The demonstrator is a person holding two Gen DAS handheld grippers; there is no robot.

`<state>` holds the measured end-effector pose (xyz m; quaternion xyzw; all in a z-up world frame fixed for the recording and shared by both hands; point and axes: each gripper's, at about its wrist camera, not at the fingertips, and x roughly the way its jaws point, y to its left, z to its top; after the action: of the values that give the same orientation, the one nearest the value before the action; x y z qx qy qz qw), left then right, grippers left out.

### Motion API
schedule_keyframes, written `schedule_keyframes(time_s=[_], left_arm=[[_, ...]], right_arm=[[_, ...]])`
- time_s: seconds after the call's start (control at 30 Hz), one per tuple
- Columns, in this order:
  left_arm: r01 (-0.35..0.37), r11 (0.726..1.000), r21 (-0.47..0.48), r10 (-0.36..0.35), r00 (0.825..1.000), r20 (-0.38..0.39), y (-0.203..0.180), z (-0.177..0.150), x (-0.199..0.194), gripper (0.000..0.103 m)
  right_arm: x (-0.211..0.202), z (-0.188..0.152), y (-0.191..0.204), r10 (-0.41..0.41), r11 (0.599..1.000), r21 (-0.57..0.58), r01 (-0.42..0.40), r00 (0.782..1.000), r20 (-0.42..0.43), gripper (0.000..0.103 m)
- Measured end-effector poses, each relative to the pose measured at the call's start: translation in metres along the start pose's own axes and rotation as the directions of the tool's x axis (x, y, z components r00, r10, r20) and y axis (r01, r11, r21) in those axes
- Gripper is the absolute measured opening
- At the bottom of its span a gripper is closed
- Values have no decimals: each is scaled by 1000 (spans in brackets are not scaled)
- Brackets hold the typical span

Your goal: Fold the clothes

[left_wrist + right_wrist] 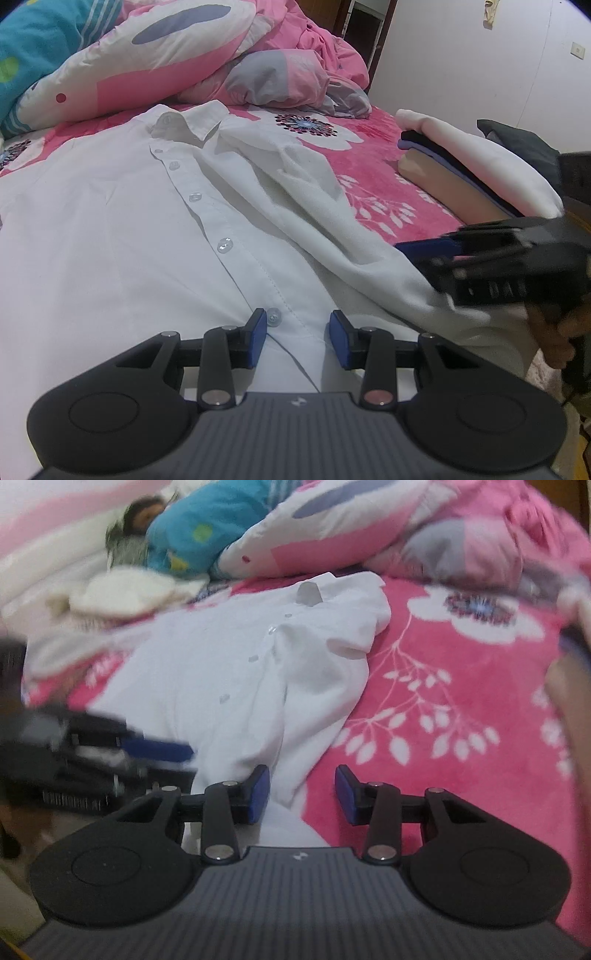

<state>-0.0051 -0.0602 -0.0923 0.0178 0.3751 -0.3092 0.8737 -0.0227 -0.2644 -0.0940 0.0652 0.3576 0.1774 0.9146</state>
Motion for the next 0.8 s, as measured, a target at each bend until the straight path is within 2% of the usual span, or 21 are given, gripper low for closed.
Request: schedule_keyframes(time_s=[0.07,0.1,0.13,0.2,0.3,0.4,0.53,0.6,0.77,0.8], left_arm=[[0,1000,0,0,1000,1,0,0,0,39],[1,1000,0,-1,1000,2,1,0,0,39],[2,1000,0,-2,1000,2,1,0,0,39],[6,1000,-1,-6,1000,1,1,-1,-1,39],[16,1000,-5,-16,1000,1,3,0,-1,39],[18,1000,-2,-18,1000,1,4,0,-1,39],[22,1000,-2,-22,1000,3,4,0,-1,39],[24,1000,-3,-24,1000,4,5,-1,-1,39],[25,1000,-8,-25,1000,10,4,-2,-2,39],[26,1000,-9,-26,1000,11,4,-2,-2,39]], right_arm=[[7,3,-15,65,993,99,-64,998,1,29],[11,4,-22,86,986,145,-85,996,-1,14],[14,5,-29,108,976,190,-106,994,-1,5],[18,7,-41,133,956,261,-131,991,11,0],[1,19,-41,53,970,235,-67,996,68,0],[-16,32,-40,-28,981,195,3,992,125,0],[-32,54,-43,-150,983,132,126,971,187,0],[-37,67,-49,-184,979,120,162,960,209,0],[-31,74,-65,-119,974,212,84,981,156,4],[-22,70,-68,-89,969,239,59,989,117,16]])
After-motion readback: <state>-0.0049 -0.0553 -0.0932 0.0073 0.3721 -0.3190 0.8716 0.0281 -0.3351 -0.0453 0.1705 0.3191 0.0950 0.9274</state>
